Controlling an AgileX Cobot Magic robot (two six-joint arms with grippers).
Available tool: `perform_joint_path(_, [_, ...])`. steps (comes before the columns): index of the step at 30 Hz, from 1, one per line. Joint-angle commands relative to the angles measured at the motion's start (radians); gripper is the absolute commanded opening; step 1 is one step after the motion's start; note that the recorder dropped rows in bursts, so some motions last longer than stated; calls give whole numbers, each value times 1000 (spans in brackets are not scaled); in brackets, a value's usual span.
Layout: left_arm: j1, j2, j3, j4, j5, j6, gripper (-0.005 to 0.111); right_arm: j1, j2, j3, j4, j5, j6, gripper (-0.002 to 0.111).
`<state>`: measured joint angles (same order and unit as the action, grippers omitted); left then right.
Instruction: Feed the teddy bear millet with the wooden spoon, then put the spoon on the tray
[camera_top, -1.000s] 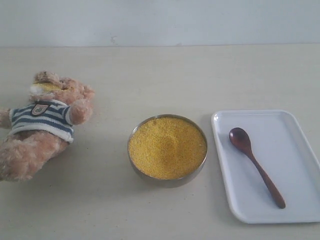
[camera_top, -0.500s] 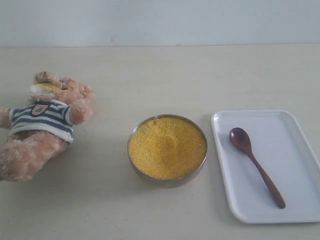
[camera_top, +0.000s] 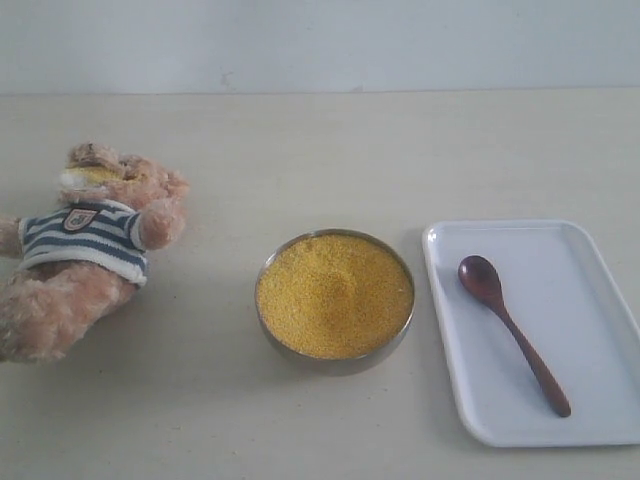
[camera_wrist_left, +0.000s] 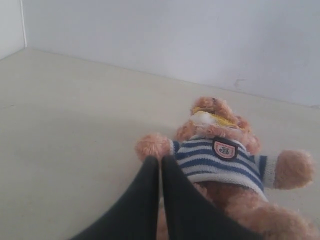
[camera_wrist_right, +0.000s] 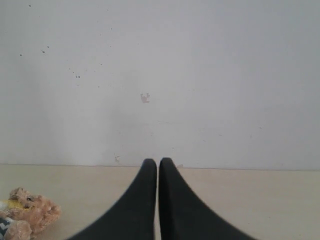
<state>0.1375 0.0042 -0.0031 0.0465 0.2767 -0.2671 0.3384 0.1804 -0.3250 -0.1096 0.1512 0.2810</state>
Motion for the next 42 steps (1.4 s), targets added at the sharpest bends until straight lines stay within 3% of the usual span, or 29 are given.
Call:
perform_joint_path(1, [-9,-4,3,-12,-19,5,4,-5,-9,6,-4,-10,0,1])
perform_joint_path(18, [-9,-4,3,-12,-17,5,4,-7,-9,4,-70,-55,-14,1])
perform_joint_path(22, [-9,-4,3,-12,-17,5,4,-7,-9,21,-196,177,-60,1])
perform_joint_path(24, [-9,-4,3,-12,-17,5,4,-7,-9,118,-250,163,-42,1])
perform_joint_path(27, [-9,-4,3,-12,-17,5,4,-8,-9,271,-324,54,134,1])
perform_joint_path(32, [-9,-4,3,-12,-17,5,4,-12,-9,325,-362,141,248,1])
perform_joint_path(36, [-9,-4,3,-12,-17,5,4,-30,-9,325,-770,245,594,1])
perform_joint_path(42, [-9,-4,3,-12,-17,5,4,-29,-9,325,-795,170,561,1])
